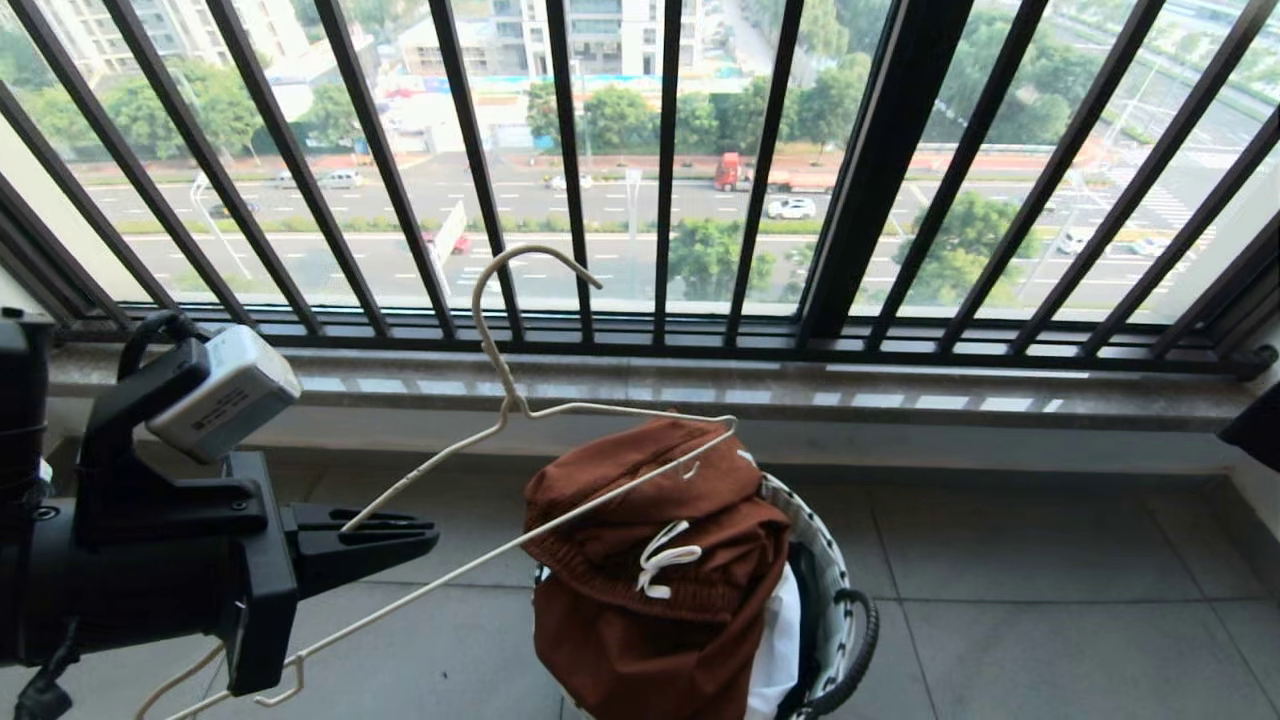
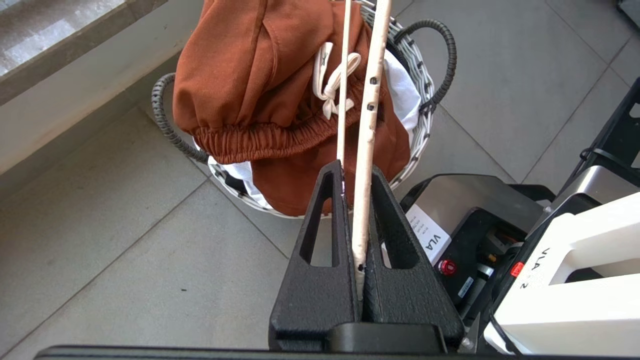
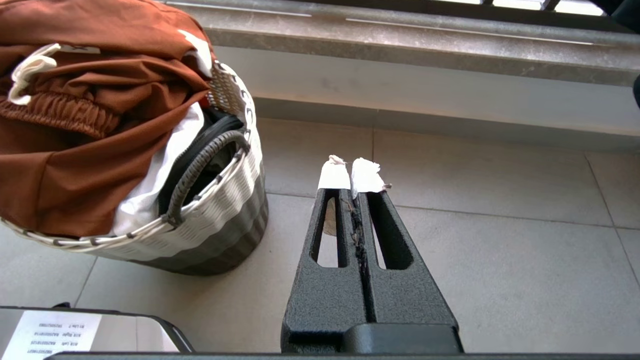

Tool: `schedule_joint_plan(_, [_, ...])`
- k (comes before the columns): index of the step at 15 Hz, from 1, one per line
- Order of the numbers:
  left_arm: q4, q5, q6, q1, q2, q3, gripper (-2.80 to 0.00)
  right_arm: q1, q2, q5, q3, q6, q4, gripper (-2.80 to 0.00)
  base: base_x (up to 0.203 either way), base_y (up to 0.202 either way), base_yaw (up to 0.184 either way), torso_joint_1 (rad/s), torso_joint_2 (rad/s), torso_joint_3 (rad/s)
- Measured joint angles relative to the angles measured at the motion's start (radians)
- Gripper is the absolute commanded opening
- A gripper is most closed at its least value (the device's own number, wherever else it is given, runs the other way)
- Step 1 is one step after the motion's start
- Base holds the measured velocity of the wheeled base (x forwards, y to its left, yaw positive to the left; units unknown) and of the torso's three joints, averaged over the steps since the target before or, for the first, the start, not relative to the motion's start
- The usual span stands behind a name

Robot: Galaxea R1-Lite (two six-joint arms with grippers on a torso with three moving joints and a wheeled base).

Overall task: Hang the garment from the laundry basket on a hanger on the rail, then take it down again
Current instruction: Pick up clothes from the basket

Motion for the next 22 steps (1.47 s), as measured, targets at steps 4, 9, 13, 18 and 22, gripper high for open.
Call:
schedule_joint_plan(4, [0.0, 0.0, -0.001, 0.0, -0.04, -0.003, -2.8, 0.0, 0.0, 0.0, 0.0, 0.0, 0.0, -2.8, 0.0, 0.0, 0.0, 0.005, 0.0, -0.193])
schedule_joint_plan(9, [0.001, -0.001, -0.001, 0.0, -0.075, -0.005, -2.8, 0.0, 0.0, 0.0, 0.0, 0.0, 0.0, -2.8, 0.0, 0.0, 0.0, 0.006, 0.0, -0.178])
schedule_joint_plan(13, [0.0, -0.002, -0.002, 0.0, -0.083, -0.007, -2.8, 0.0, 0.0, 0.0, 0.0, 0.0, 0.0, -2.8, 0.0, 0.0, 0.0, 0.0, 0.0, -0.025])
schedule_joint_plan(18, [-0.001, 0.0, -0.005, 0.0, -0.094, -0.009, -2.8, 0.0, 0.0, 0.006, 0.001, -0.025, 0.0, -2.8, 0.0, 0.0, 0.0, 0.0, 0.0, 0.0])
schedule_joint_plan(22, [-0.002, 0.001, -0.02, 0.0, -0.141, -0.022, -2.8, 0.0, 0.0, 0.01, 0.0, -0.037, 0.004, -2.8, 0.0, 0.0, 0.0, 0.0, 0.0, 0.0])
